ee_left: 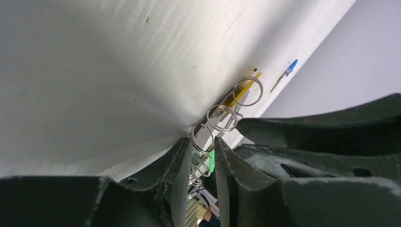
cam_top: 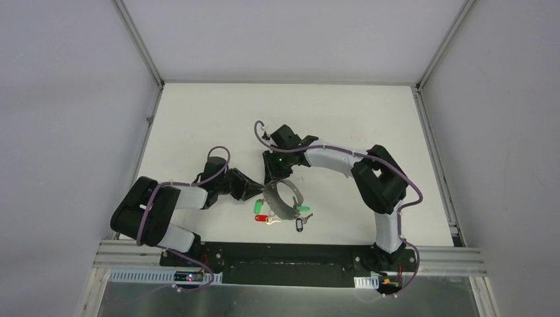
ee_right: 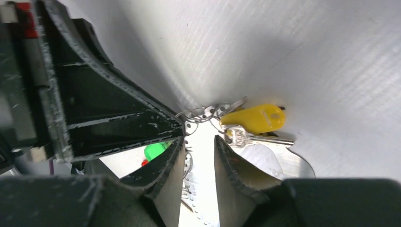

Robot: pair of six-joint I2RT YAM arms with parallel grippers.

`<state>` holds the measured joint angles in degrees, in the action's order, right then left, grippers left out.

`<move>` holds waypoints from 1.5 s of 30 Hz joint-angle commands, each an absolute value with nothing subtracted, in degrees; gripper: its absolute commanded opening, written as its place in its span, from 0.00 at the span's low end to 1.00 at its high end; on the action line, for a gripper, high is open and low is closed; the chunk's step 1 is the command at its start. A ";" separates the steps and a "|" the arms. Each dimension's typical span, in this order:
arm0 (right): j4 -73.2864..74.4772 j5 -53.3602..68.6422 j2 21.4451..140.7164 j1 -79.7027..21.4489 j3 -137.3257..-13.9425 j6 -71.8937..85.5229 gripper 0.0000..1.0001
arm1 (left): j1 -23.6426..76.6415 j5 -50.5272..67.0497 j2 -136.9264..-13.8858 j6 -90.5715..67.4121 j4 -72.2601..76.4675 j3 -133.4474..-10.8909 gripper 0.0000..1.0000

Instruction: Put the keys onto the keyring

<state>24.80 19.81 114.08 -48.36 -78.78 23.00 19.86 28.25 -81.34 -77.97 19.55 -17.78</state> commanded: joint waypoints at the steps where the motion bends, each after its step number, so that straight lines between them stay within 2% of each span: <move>1: 25.37 18.50 107.43 -47.37 -77.58 24.21 0.31 | 20.94 26.75 -85.44 -81.96 27.04 -16.10 0.25; 11: 25.93 18.81 100.95 -46.23 -73.84 24.52 0.31 | 21.09 26.05 -85.26 -80.44 25.78 -16.82 0.13; 16: 26.15 19.42 98.61 -46.19 -71.84 24.22 0.32 | 21.09 25.84 -82.76 -76.47 19.97 -19.51 0.00; 20: 26.37 19.49 95.47 -45.48 -69.91 24.16 0.33 | 21.09 25.44 -78.17 -69.35 7.89 -25.08 0.00; 25: 26.24 19.82 88.86 -43.71 -67.72 23.08 0.47 | 21.18 24.74 -71.77 -58.18 -8.47 -34.53 0.00; 33: 25.18 19.77 76.73 -39.73 -66.18 17.34 0.62 | 22.88 28.19 -69.45 -41.66 -22.88 -50.72 0.00; 45: 8.79 20.23 58.90 -37.88 -54.53 4.79 0.63 | 32.07 30.66 -74.78 -23.96 -38.05 -72.73 0.00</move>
